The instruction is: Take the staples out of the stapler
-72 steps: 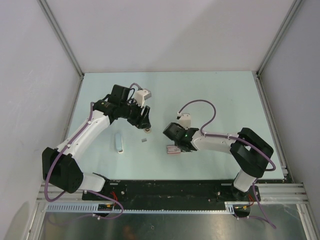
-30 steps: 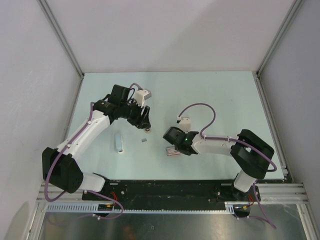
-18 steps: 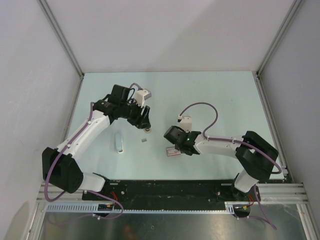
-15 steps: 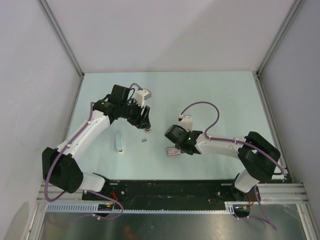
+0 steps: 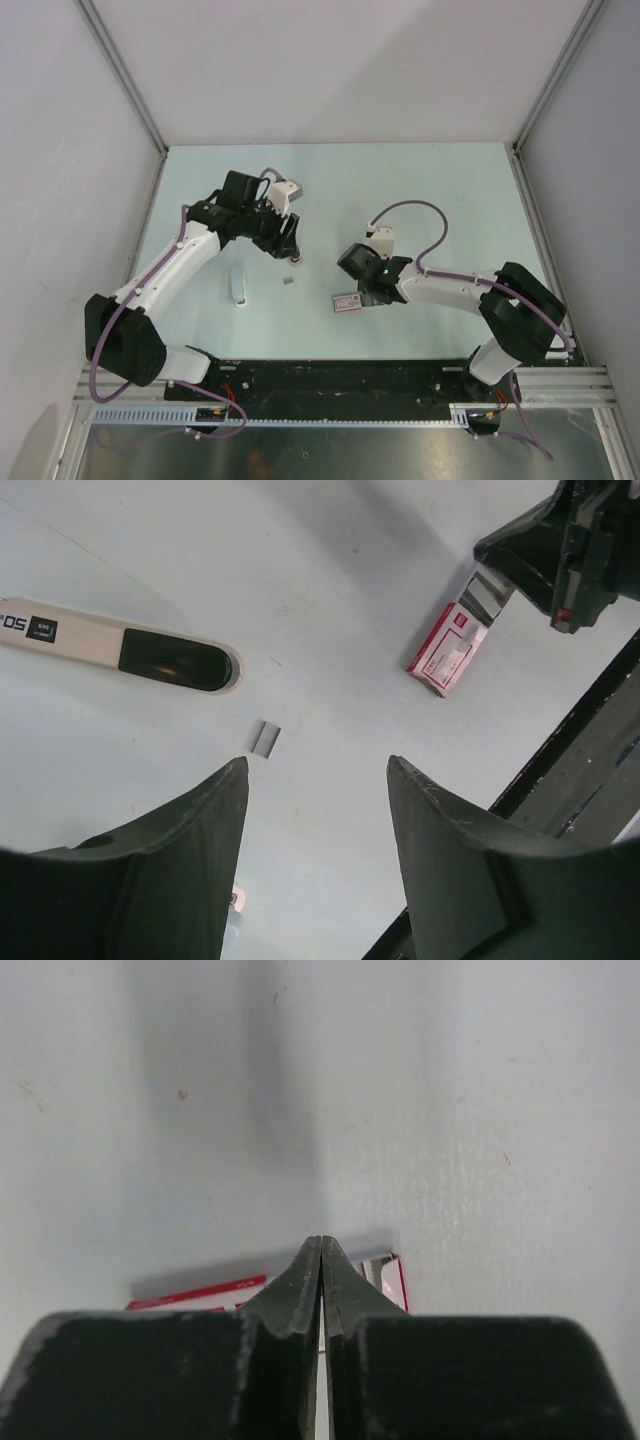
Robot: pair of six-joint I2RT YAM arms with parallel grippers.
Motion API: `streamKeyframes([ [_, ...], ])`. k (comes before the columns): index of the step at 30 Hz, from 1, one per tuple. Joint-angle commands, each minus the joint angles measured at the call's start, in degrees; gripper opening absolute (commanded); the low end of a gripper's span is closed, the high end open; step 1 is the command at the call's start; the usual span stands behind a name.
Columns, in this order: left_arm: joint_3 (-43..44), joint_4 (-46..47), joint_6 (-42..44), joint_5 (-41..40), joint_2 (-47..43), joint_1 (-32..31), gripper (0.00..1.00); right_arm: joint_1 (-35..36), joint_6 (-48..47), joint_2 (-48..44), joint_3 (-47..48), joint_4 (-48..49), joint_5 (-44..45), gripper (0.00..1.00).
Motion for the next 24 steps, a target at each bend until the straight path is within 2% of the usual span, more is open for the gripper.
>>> streamKeyframes([
  [1, -0.9, 0.7, 3.6, 0.1, 0.0, -0.4, 0.63, 2.0, 1.6, -2.7, -2.1, -1.2, 0.7, 0.02],
  [8, -1.4, 0.7, 5.6, -1.5, 0.8, -0.4, 0.62, 2.4, 2.8, -3.2, -3.5, -0.4, 0.4, 0.00],
  [12, -2.8, 0.8, 9.0, -4.4, 2.6, -0.8, 0.63, -0.9, 0.4, -7.9, -3.5, 0.4, -0.4, 0.10],
  [17, -6.2, 1.3, 14.2, -9.3, 6.3, -4.2, 0.64, -7.2, -3.0, -18.4, -3.5, 1.4, -2.9, 0.22],
  [24, -6.2, 3.3, 19.4, -13.1, 13.9, -7.7, 0.65, -12.5, -6.0, -26.4, -3.5, 0.2, -4.5, 0.26],
])
